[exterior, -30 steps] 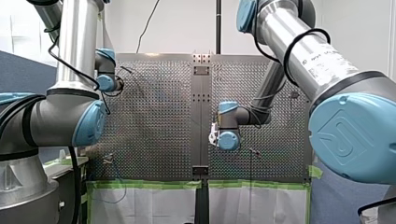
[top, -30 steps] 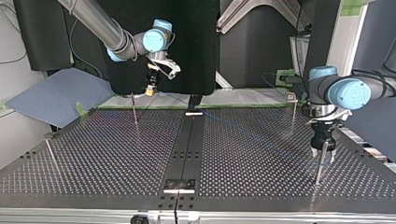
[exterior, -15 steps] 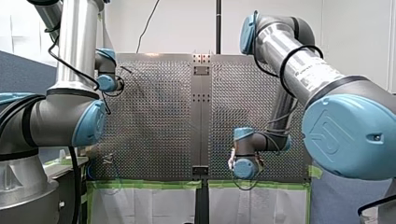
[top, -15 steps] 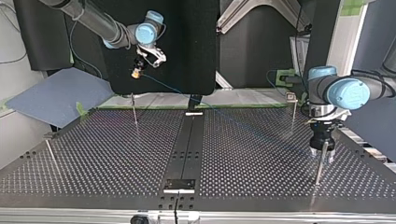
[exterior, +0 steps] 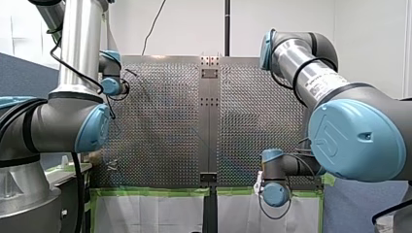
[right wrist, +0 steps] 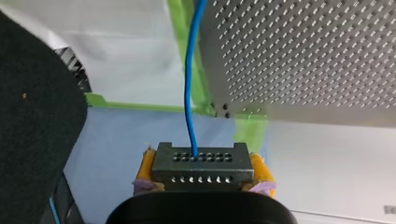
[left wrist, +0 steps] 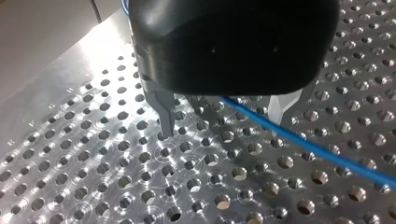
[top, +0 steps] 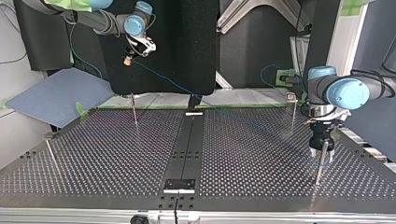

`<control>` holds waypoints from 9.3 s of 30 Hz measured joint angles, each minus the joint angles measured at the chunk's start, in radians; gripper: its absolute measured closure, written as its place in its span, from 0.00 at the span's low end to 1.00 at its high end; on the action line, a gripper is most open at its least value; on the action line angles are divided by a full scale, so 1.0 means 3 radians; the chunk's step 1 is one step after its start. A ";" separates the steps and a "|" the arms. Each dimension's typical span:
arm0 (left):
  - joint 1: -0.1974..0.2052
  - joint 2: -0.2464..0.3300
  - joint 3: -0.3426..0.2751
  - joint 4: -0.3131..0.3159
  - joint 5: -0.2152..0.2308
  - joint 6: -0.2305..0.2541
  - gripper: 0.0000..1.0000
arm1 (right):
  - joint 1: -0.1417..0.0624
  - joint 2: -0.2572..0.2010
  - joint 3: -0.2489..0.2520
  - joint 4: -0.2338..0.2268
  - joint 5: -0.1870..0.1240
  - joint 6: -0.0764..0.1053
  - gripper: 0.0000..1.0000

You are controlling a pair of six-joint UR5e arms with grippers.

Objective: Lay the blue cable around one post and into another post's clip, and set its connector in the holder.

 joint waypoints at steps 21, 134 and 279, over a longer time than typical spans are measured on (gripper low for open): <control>-0.0076 0.0000 0.0000 -0.0003 0.0000 0.0036 0.00 | -0.0622 0.0143 0.0002 -0.0371 -0.0611 0.0037 1.00; 0.0043 -0.0121 -0.0554 -0.0493 -0.0970 -0.0318 0.00 | -0.1214 -0.0672 -0.0003 -0.0243 -0.1254 0.0040 1.00; -0.0677 -0.0150 -0.1462 0.1045 -0.1287 0.0194 0.00 | -0.1756 -0.0459 -0.0013 0.0021 -0.1278 0.0448 1.00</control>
